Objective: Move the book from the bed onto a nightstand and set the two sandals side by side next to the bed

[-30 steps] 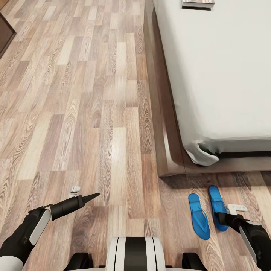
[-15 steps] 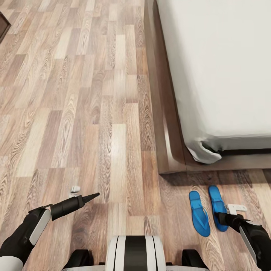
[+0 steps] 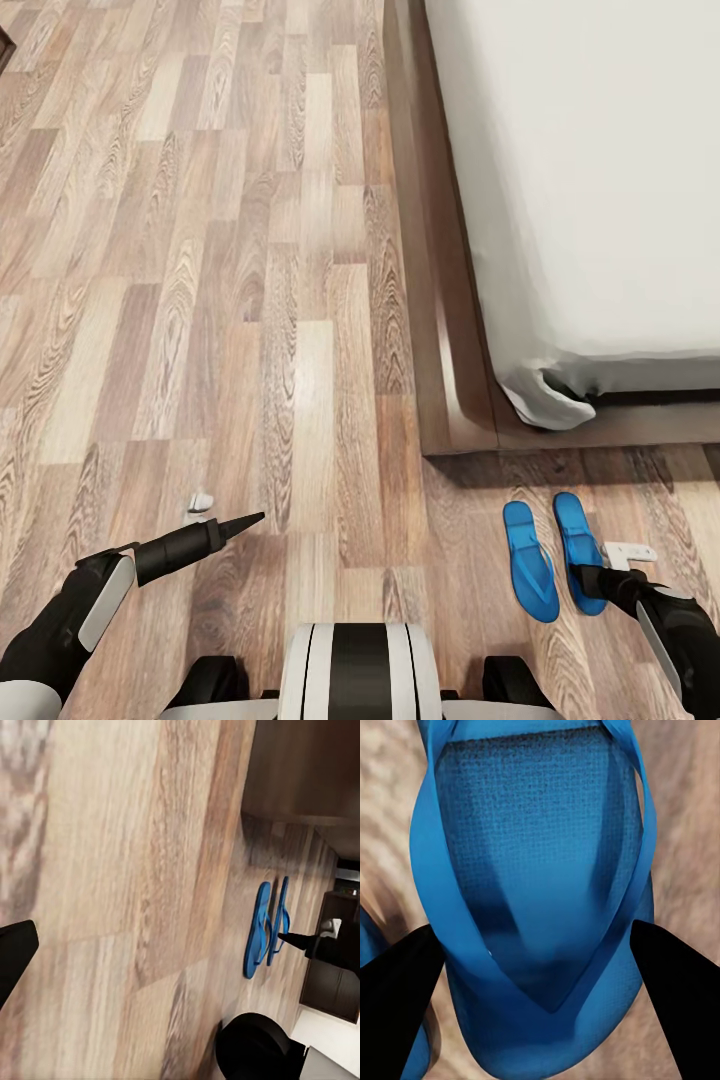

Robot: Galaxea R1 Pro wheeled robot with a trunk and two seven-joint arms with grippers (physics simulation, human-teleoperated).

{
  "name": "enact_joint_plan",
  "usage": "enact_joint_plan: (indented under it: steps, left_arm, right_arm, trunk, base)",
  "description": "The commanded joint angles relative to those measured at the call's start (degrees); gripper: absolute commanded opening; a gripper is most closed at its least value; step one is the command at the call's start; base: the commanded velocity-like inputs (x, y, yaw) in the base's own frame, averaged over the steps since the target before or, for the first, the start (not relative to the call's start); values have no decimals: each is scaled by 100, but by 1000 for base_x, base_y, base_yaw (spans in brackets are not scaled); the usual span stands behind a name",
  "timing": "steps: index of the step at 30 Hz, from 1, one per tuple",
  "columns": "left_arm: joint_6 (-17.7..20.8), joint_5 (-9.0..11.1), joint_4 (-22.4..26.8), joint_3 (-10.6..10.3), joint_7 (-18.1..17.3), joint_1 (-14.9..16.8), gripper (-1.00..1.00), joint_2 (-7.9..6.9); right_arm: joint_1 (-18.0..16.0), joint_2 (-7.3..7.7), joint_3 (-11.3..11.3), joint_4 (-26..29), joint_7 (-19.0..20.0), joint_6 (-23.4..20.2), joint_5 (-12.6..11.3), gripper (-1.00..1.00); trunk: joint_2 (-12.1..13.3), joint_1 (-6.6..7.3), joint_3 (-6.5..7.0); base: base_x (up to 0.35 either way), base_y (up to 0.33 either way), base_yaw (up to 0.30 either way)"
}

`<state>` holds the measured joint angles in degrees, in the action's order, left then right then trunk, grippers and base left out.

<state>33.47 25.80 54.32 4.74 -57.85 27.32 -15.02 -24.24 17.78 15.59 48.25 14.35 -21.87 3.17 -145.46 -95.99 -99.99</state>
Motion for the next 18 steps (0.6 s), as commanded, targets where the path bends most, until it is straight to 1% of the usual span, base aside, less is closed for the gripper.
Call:
enact_joint_plan:
  steps: [1, 5, 17, 18]
  left_arm:
    - [45, 30, -1, 0, -6, 1, 100, -1]
    - [45, 30, -1, 0, -7, 1, 100, -1]
    - [45, 30, -1, 0, -7, 1, 100, -1]
    - [45, 30, -1, 0, -7, 1, 100, -1]
  right_arm:
    - [-2, -3, 17, 9, 41, -28, 35, -100]
    - [-2, -3, 19, 9, 41, -28, 35, -100]
    - [-2, -3, 16, 8, 41, -28, 35, -100]
    - [-2, -3, 17, 8, 41, -28, 35, -100]
  trunk:
    - [-2, -2, -25]
    - [-8, -12, -113]
    - [-8, -12, -113]
    - [-9, -15, -136]
  base:
    - [0, 0, 0]
    - [0, 0, 0]
    - [0, 0, 0]
    - [0, 0, 0]
